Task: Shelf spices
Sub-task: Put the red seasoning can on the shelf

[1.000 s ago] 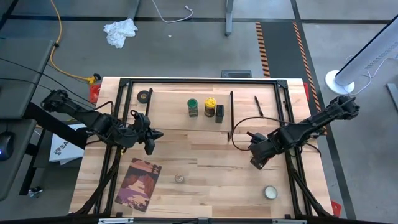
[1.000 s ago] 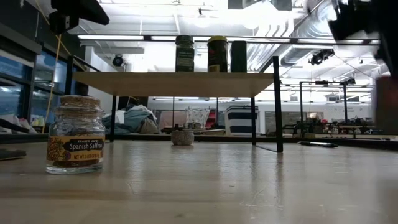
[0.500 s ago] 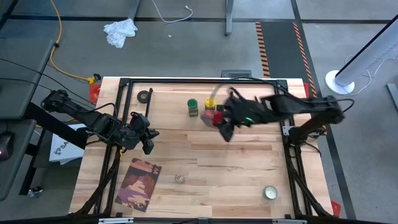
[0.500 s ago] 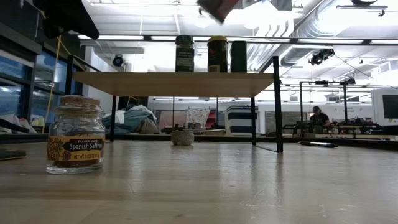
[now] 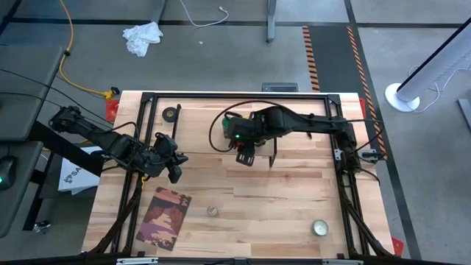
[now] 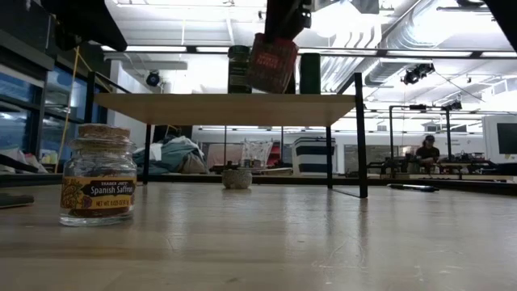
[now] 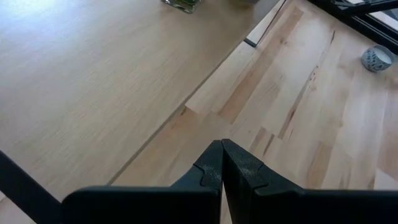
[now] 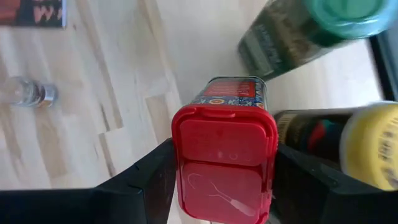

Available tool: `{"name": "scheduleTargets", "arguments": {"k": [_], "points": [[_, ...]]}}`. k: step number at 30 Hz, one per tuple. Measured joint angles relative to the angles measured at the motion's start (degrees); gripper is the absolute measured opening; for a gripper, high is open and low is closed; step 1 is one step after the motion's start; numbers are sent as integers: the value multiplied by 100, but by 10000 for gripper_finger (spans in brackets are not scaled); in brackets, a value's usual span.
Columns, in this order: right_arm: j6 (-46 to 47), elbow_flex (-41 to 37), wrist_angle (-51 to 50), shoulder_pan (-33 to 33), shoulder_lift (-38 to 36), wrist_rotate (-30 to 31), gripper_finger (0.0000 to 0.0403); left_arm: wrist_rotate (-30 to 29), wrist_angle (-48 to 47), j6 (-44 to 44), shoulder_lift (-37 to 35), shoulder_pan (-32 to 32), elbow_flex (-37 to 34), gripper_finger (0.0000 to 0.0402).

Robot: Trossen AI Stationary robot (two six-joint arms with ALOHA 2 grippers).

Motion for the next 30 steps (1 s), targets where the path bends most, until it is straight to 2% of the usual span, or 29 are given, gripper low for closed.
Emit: {"name": "scheduleTargets", "arguments": {"k": [4,9,21,24,28,30], "points": [[-118,7,-8,-121,44,-404,216,-9,8,-37,0,0,0,0],[-144,10,-11,-208,33,-428,222,-154,10,-33,0,0,2,0],[-166,43,96,-239,33,-658,275,-259,8,-31,0,0,2,0],[-339,226,123,-240,33,-572,277,-259,7,-31,0,0,2,0],[-613,731,103,-268,32,-169,277,-357,6,-26,0,0,2,0],[-513,681,226,-303,-128,-119,277,-411,6,-25,0,0,2,0]]}}
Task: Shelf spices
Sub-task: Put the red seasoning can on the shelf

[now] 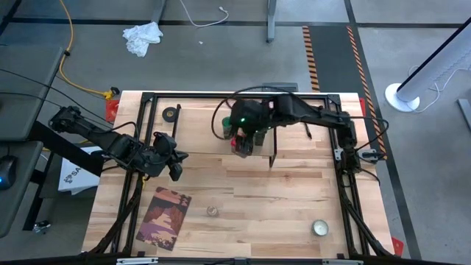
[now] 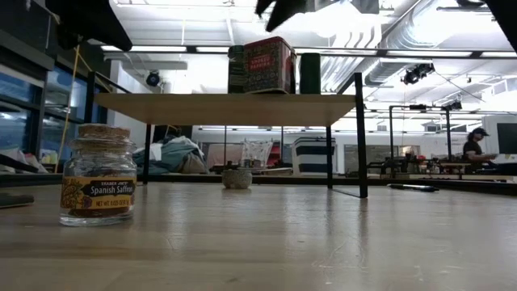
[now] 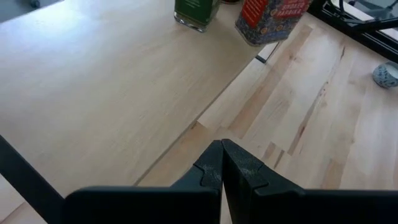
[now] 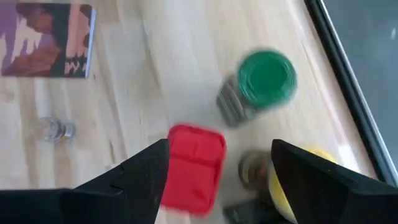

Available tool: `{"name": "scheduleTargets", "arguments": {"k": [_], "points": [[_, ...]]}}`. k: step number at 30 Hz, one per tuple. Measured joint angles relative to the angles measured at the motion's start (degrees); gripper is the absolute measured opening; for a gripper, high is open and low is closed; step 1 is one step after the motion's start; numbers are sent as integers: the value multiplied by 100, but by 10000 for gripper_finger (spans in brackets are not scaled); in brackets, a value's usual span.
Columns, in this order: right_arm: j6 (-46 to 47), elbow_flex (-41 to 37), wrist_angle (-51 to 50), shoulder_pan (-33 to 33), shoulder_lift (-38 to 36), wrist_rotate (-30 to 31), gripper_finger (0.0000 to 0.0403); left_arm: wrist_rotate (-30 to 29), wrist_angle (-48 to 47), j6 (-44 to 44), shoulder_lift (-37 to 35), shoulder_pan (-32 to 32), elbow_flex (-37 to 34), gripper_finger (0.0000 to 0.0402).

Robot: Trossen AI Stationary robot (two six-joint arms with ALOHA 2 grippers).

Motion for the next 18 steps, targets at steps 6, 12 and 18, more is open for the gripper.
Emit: {"name": "scheduleTargets", "arguments": {"k": [6,12,18], "points": [[831,-103,-1197,353,-323,195,218,112,6,-5,-2,-4,0,0],[1085,-180,-1055,941,-247,676,20,39,9,-2,-1,-7,0,0],[1474,-1298,-790,696,-209,762,3,-130,64,75,-2,-7,0,0]]}}
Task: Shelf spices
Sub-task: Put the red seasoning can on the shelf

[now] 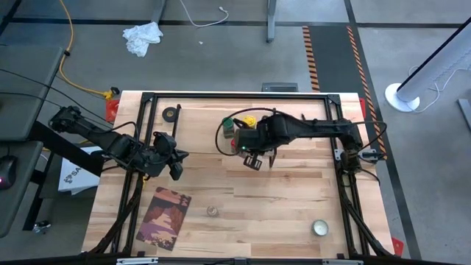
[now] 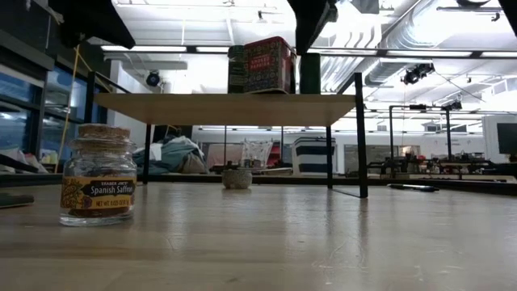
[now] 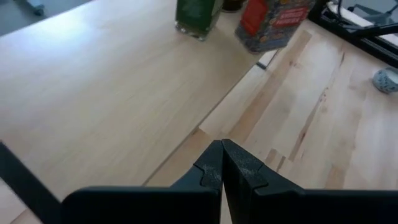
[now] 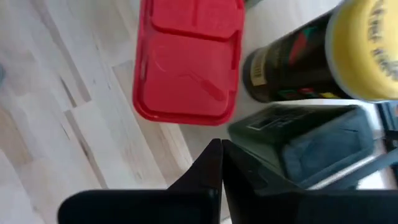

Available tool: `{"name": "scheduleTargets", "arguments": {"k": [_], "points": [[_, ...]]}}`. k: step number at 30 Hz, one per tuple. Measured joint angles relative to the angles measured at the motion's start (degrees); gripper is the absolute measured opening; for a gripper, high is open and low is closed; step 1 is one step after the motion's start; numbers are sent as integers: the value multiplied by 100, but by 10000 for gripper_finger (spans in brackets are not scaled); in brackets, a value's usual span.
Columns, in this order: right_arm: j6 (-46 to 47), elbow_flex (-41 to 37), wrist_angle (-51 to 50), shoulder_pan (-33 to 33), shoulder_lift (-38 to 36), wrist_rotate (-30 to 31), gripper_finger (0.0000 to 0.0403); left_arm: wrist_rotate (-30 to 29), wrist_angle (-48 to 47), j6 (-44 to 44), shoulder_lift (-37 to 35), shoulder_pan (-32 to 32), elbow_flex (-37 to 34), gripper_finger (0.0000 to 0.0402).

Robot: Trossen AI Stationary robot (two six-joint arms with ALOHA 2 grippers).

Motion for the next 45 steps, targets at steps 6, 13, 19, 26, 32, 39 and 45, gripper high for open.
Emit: {"name": "scheduleTargets", "arguments": {"k": [6,13,19,26,32,39,45], "points": [[214,-486,595,64,-37,124,2,1,128,133,0,0,0,0],[500,-702,1474,93,-34,336,1,-25,112,207,0,0,0,0],[516,-700,2636,28,-36,335,0,-159,108,419,1,4,0,0],[452,-454,2672,20,-32,140,0,-318,109,375,0,7,0,0],[617,-583,2514,88,36,330,0,-667,148,322,2,7,0,0],[721,-648,2825,6,356,570,0,-617,207,214,3,7,0,0],[704,-648,3819,2,619,361,0,-743,-23,216,111,7,0,0]]}}
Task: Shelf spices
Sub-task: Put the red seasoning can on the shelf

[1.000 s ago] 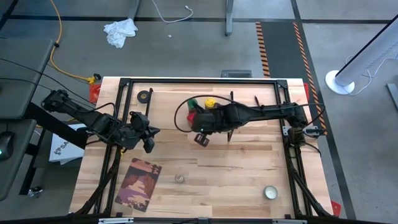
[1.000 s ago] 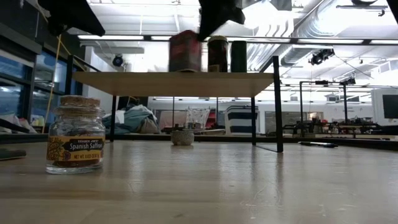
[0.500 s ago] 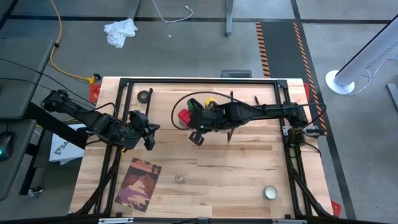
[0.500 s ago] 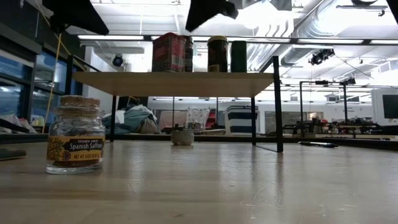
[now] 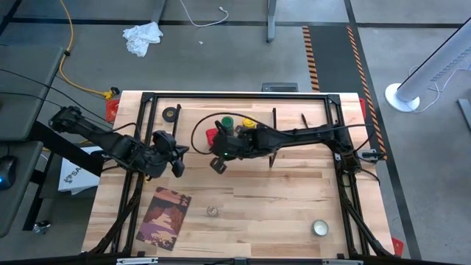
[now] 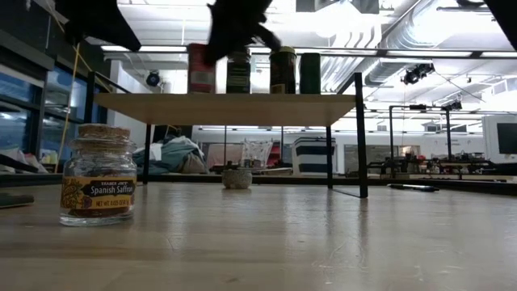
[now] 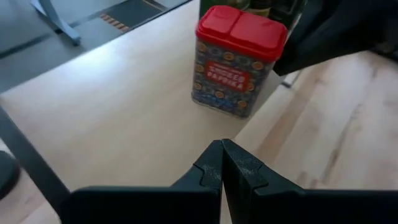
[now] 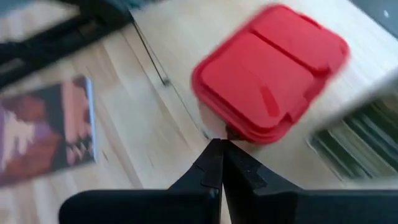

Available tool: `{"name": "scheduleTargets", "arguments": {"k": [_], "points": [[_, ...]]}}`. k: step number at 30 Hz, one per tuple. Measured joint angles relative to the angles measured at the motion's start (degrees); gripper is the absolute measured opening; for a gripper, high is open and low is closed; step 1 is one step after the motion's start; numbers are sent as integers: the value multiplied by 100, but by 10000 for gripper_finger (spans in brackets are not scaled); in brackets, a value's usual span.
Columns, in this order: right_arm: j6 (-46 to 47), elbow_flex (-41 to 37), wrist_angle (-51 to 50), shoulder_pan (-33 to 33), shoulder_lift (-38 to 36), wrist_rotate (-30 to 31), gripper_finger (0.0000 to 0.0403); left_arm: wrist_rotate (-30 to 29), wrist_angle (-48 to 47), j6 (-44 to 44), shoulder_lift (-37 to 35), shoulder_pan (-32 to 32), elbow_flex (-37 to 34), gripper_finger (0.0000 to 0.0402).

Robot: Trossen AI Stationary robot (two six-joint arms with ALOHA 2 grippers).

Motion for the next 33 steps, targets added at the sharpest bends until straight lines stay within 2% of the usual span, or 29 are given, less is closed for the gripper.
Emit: {"name": "scheduleTargets", "arguments": {"k": [4,14,19,23,28,30,33], "points": [[-42,0,610,-56,107,49,0,-163,-59,-98,189,15,0,0],[-66,5,659,-107,15,256,0,-303,-41,-249,694,221,0,0],[-92,11,754,-48,-157,-81,0,-477,47,-220,703,509,-2,0],[-214,11,465,70,-615,126,0,-421,511,407,758,792,-3,0],[-341,19,248,116,-1314,365,0,573,1814,1918,934,1174,-94,0],[-341,22,120,155,-1532,614,0,765,2209,2231,977,1281,-94,0],[-339,22,-104,277,-1790,911,0,768,2257,2378,987,1449,-92,0]]}}
